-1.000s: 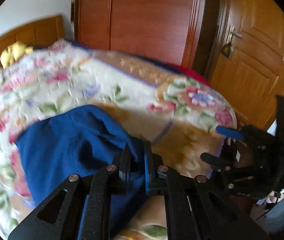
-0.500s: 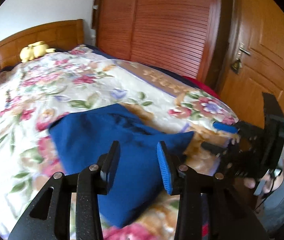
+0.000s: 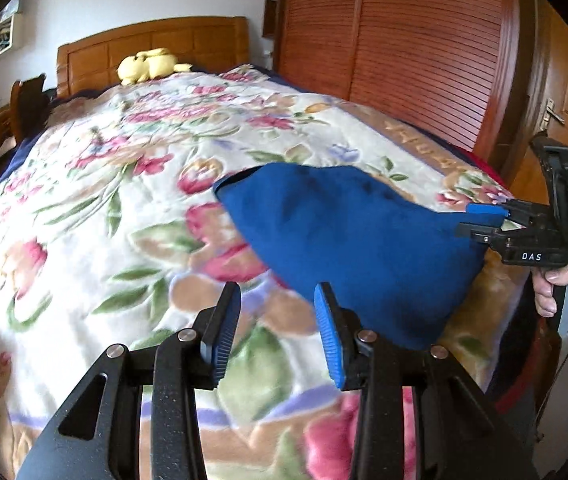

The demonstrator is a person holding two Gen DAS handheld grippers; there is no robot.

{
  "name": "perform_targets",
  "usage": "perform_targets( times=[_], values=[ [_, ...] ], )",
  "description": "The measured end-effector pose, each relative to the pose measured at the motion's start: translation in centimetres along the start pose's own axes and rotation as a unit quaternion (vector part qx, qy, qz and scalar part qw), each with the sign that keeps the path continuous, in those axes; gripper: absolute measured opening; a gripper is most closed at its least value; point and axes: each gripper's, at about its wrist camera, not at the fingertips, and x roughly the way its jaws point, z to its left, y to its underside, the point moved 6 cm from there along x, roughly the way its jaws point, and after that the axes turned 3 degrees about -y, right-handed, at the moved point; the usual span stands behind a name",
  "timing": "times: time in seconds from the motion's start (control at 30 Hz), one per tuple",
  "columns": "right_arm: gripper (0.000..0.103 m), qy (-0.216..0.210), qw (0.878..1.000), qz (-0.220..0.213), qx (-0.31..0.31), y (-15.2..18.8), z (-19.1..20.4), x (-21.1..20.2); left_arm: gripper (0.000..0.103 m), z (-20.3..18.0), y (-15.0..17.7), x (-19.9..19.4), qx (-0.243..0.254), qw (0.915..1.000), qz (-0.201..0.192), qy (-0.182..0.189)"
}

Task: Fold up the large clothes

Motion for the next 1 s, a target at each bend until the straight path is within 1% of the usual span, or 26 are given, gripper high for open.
perform_targets(
  times=[0.13, 0.17, 0.2, 0.27, 0.3, 0.37, 0.5, 0.67, 0.77, 0.83, 0.9, 1.0],
  values=[
    [0.067, -0.015, 1.0, 0.019, 0.013, 0.1, -0.3, 0.7, 0.039, 1.1, 0.9, 0.7, -0.011, 0.9999, 0.007, 0.0],
    [0.064, -0.018, 1.0, 0.023, 0.012, 0.4, -0.4, 0.8, 0.039, 1.3, 1.1, 1.0, -0.014, 0.9999, 0.01, 0.001],
    [0.062, -0.019, 0.999, 0.026, 0.01, 0.1, -0.2, 0.9, 0.039, 1.4, 1.4, 1.3, -0.017, 0.9998, 0.013, 0.002],
    [0.052, -0.019, 0.999, 0.03, 0.004, 0.3, -0.2, 1.1, 0.039, 1.5, 1.6, 1.6, -0.019, 0.9997, 0.016, 0.003],
    [0.049, -0.018, 0.999, 0.031, 0.0, 0.3, -0.1, 1.1, 0.039, 1.4, 1.7, 1.8, -0.02, 0.9996, 0.017, 0.004],
    [0.039, -0.016, 0.999, 0.032, -0.005, 0.3, -0.3, 0.9, 0.039, 1.3, 1.9, 1.9, -0.019, 0.9996, 0.02, 0.01],
    [0.03, -0.021, 0.999, 0.032, -0.015, 0.2, -0.1, 0.7, 0.039, 0.8, 1.8, 2.2, -0.013, 0.9996, 0.021, 0.016],
    [0.017, -0.009, 0.999, 0.016, -0.036, 0.7, 0.5, -0.2, 0.039, 0.7, 1.6, 2.6, -0.014, 0.9995, 0.021, 0.018],
    [0.015, 0.012, 0.999, -0.004, -0.049, 0.7, 0.5, -1.3, 0.039, 0.6, 1.6, 2.8, -0.01, 0.9995, 0.023, 0.017],
    [0.015, 0.016, 0.999, -0.01, -0.039, 0.9, -0.2, -1.6, 0.039, 0.5, 1.6, 3.0, -0.008, 0.9995, 0.024, 0.018],
    [0.015, 0.012, 1.0, -0.003, -0.023, 1.4, -0.8, -1.1, 0.039, 0.6, 1.3, 3.3, -0.009, 0.9995, 0.024, 0.02],
    [0.016, 0.015, 1.0, -0.001, -0.024, 2.1, -0.4, -0.8, 0.04, 0.4, 0.6, 3.9, -0.006, 0.9995, 0.024, 0.022]
  ],
)
